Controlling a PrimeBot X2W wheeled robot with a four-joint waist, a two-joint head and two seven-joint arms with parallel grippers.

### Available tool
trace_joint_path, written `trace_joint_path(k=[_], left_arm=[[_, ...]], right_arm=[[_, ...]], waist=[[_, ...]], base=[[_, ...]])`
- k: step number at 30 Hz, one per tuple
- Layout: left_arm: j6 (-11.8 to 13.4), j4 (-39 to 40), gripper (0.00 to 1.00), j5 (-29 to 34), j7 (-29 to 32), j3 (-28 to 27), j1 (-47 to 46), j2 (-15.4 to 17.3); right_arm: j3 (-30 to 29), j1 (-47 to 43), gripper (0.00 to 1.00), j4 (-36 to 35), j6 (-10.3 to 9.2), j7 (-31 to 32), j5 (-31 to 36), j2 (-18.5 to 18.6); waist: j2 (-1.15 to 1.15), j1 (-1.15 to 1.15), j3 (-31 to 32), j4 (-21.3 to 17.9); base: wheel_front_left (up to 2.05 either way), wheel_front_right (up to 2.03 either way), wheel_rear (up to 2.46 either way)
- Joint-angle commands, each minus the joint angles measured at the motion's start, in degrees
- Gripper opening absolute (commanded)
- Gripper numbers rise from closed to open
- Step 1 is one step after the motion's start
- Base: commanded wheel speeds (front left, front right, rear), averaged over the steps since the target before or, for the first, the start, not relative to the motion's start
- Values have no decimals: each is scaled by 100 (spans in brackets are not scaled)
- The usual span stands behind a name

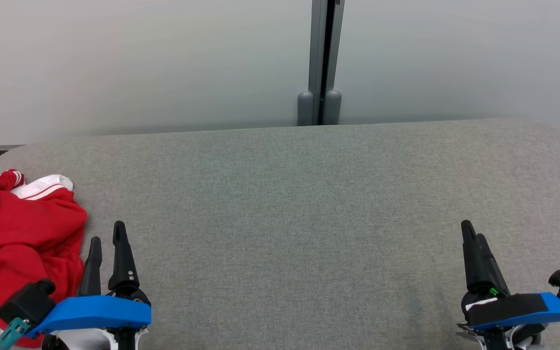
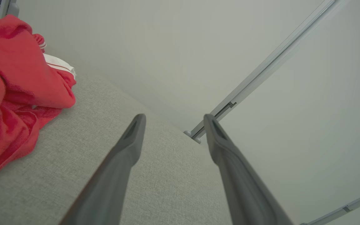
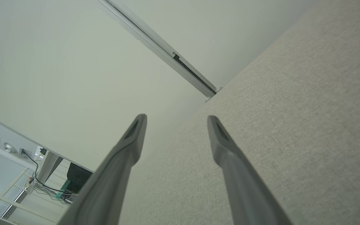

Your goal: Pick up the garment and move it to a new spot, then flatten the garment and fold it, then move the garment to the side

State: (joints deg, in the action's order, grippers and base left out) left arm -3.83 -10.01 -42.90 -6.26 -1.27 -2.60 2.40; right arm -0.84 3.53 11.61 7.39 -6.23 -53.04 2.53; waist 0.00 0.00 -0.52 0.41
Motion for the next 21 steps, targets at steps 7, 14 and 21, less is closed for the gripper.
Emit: trace_joint_path(k=[7, 14, 21], left_arm=[[64, -37, 100, 696, -172, 62, -23, 48], [59, -108, 100, 1188, -276, 88, 11, 50], [73, -177, 100, 1622, -374, 115, 48, 50]], right_arm=[[60, 4, 100, 37, 10, -176, 590, 39], [96, -13, 100, 90, 11, -280, 994, 41], [142, -34, 100, 120, 11, -373, 1344, 43]], waist=[[0, 0, 17, 14], [0, 0, 32, 36], [0, 0, 48, 60]], base=[[0, 0, 0], [0, 0, 0], [0, 0, 0]])
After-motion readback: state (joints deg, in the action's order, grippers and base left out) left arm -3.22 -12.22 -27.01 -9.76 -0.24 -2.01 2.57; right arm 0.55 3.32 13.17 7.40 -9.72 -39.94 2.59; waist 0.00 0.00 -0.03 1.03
